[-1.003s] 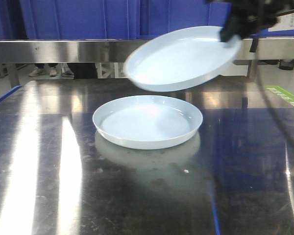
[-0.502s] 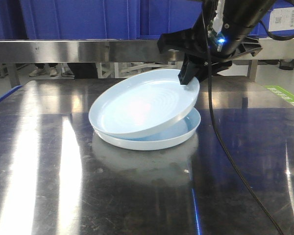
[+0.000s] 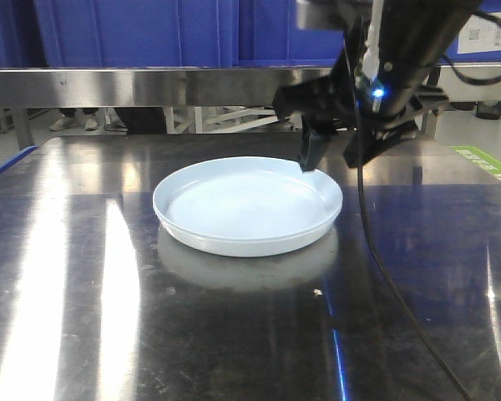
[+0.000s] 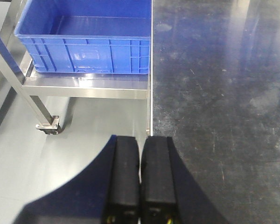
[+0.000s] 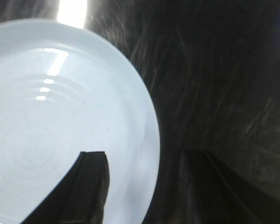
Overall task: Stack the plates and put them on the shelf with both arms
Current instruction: 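Lower the held plate onto the center plate with the right gripper, then grasp the stacked plates rim with the right gripper and lift them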
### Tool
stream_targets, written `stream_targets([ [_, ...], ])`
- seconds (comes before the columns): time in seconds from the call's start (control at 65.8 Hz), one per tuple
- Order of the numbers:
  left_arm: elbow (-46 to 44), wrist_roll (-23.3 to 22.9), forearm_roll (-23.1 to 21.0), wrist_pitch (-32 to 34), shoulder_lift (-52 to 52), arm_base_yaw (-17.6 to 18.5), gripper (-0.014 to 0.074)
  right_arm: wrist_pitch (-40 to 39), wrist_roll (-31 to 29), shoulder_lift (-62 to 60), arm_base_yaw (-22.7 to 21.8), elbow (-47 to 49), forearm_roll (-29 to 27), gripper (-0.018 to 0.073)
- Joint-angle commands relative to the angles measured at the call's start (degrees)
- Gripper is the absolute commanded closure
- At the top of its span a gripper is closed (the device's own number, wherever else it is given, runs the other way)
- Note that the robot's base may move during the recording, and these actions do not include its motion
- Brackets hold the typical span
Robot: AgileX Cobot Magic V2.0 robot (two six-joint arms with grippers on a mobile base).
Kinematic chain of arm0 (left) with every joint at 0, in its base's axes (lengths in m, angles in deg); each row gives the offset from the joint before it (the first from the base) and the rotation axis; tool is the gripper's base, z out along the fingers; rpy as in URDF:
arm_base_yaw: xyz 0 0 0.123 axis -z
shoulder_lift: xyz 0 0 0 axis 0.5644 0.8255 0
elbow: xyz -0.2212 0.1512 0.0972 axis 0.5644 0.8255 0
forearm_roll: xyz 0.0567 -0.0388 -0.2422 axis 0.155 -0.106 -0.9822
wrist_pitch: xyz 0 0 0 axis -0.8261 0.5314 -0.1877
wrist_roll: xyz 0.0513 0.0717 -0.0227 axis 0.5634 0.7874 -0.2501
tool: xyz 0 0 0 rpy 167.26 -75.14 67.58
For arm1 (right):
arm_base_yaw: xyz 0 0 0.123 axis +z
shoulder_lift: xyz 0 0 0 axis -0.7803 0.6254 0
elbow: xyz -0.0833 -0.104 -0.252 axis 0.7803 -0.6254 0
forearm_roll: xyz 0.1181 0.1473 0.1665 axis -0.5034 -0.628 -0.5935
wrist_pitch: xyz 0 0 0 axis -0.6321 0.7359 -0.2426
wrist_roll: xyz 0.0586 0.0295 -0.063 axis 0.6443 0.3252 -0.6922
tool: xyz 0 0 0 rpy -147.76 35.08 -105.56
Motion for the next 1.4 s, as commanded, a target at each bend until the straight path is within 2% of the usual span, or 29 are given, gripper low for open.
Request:
stream_targets([
  [0.0, -1.6, -0.31, 0.18, 3.98, -0.43, -0.05, 0.0513, -1.88, -0.19, -1.02, 0.02, 2.01, 0.71, 0.0096],
  [0.228, -1.6, -0.31, 0.18, 3.98, -0.43, -0.05, 0.0513, -2.01, -0.19, 1.26, 0.02, 2.01, 0.71, 0.0097],
  [0.289, -1.6, -0.31, 0.18, 3.98, -0.43, -0.05, 0.0513, -2.15, -0.19, 1.58, 0.02, 2.01, 0.71, 0.0127],
  [0.395, -1.6, -0.31, 0.18, 3.98, -0.43, -0.05, 0.0513, -2.5, -0.19, 1.55, 0.02, 2.01, 0.71, 0.0321],
  [0.456, -1.6, -0.31, 0.18, 3.98, -0.43, -0.05, 0.0513, -3.41, -0.19, 1.04, 0.02, 2.01, 0.91, 0.0511],
  [0.471, -1.6, -0.31, 0.18, 3.98, -0.43, -0.05, 0.0513, -3.7, -0.19, 0.88, 0.02, 2.01, 1.1, 0.0533],
  [0.532, -1.6, -0.31, 0.18, 3.98, -0.43, -0.05, 0.0513, -5.81, -0.19, -0.2, 0.02, 2.01, 2.32, 0.048],
  [0.608, -1.6, -0.31, 0.18, 3.98, -0.43, -0.05, 0.0513, -8.32, -0.19, -2.35, 0.02, 2.01, 5.01, 0.0513],
  [0.684, -1.6, -0.31, 0.18, 3.98, -0.43, -0.05, 0.0513, -10.39, -0.19, -4.96, -0.09, 2.01, 7.11, 0.0503],
  [0.836, -1.6, -0.31, 0.18, 3.98, -0.43, -0.05, 0.0513, -11.96, -0.14, -11.38, -2.24, 1.65, 7.85, 0.0503],
  [1.019, -1.6, -0.31, 0.18, 3.98, -0.43, -0.05, 0.0513, -13.65, -0.14, -21.47, -8.28, -2.97, 7.85, 0.0503],
  [1.247, -1.6, -0.31, 0.18, 3.98, -0.43, -0.05, 0.0513, -14.96, -0.14, -36.63, -19.9, -13.93, 7.79, 0.0503],
  [1.384, -1.6, -0.31, 0.18, 3.98, -0.43, -0.05, 0.0513, -14.96, -0.14, -45.77, -24.29, -21.56, 7.79, 0.0503],
])
